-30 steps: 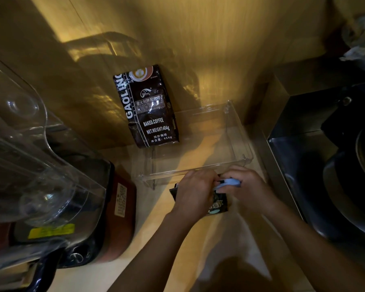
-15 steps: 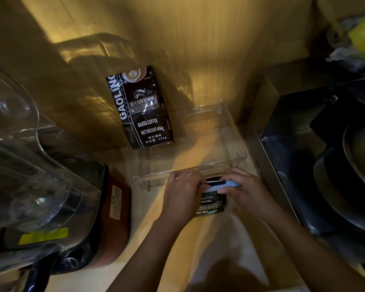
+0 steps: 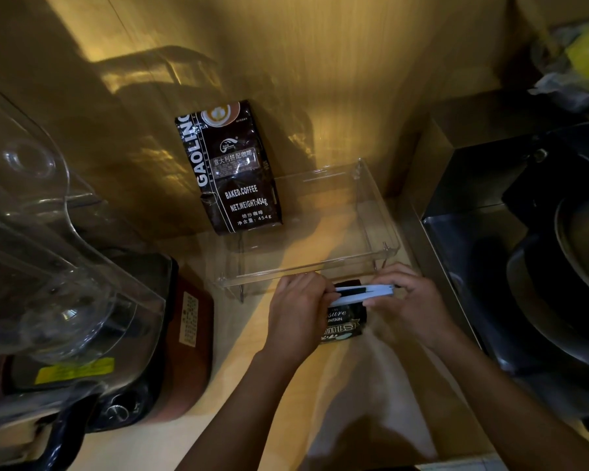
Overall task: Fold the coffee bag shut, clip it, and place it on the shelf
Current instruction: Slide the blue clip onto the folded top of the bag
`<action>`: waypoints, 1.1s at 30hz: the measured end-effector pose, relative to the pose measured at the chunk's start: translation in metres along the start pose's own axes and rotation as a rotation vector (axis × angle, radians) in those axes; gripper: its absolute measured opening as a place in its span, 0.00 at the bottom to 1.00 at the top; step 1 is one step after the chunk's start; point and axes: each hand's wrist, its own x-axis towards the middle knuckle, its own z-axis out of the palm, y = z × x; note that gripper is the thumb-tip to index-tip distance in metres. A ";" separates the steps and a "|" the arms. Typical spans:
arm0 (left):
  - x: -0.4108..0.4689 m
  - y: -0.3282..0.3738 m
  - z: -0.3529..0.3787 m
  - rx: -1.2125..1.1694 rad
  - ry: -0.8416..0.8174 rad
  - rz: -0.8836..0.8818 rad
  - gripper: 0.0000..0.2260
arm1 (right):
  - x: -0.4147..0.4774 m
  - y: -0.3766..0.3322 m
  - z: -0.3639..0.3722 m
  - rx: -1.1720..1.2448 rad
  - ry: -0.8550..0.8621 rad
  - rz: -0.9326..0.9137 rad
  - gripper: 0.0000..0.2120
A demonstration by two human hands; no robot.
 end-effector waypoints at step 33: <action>-0.007 -0.006 -0.007 -0.048 -0.003 -0.043 0.03 | 0.001 -0.011 0.024 -0.079 -0.004 -0.083 0.09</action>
